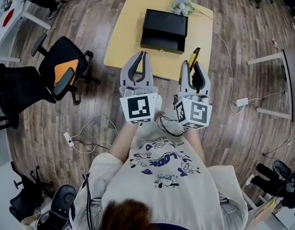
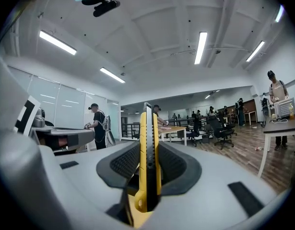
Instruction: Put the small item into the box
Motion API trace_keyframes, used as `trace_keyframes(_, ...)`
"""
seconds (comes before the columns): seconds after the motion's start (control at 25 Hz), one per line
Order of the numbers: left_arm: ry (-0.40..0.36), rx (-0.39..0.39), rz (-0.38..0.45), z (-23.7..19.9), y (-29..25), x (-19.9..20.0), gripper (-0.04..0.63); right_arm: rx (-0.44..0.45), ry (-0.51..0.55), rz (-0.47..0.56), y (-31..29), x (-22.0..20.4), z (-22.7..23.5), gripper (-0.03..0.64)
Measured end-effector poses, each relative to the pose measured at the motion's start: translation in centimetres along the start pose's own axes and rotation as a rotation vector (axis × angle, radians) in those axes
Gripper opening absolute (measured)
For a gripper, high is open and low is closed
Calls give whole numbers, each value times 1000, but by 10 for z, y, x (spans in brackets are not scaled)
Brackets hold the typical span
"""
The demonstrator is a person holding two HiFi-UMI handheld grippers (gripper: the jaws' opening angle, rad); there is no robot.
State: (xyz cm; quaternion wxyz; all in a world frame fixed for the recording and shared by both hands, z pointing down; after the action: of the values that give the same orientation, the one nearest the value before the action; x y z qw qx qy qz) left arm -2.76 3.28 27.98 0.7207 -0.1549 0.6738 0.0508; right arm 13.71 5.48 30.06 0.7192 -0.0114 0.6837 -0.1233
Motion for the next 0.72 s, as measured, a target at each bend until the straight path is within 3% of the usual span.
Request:
trace_keyframes(0.28,7,50,-15,-5,-56,5,25,54,9,-20,-61,9,24,135)
trace_keyframes(0.72,18,89,-100,-21,-97,-17,25,97,17,-98,-112,-6,29,135)
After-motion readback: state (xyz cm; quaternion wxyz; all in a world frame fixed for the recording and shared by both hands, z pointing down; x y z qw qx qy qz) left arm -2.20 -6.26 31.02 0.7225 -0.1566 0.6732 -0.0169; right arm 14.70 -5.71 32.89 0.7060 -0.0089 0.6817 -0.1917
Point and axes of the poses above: the fingertips, and each gripper's own axes: y backward along the fingers, z to its right, x out of its top, the point moved 4 cm from there along y, backward along the fingers, and after that the axes turned 8 degrees about -z, right-handed, at the moved point
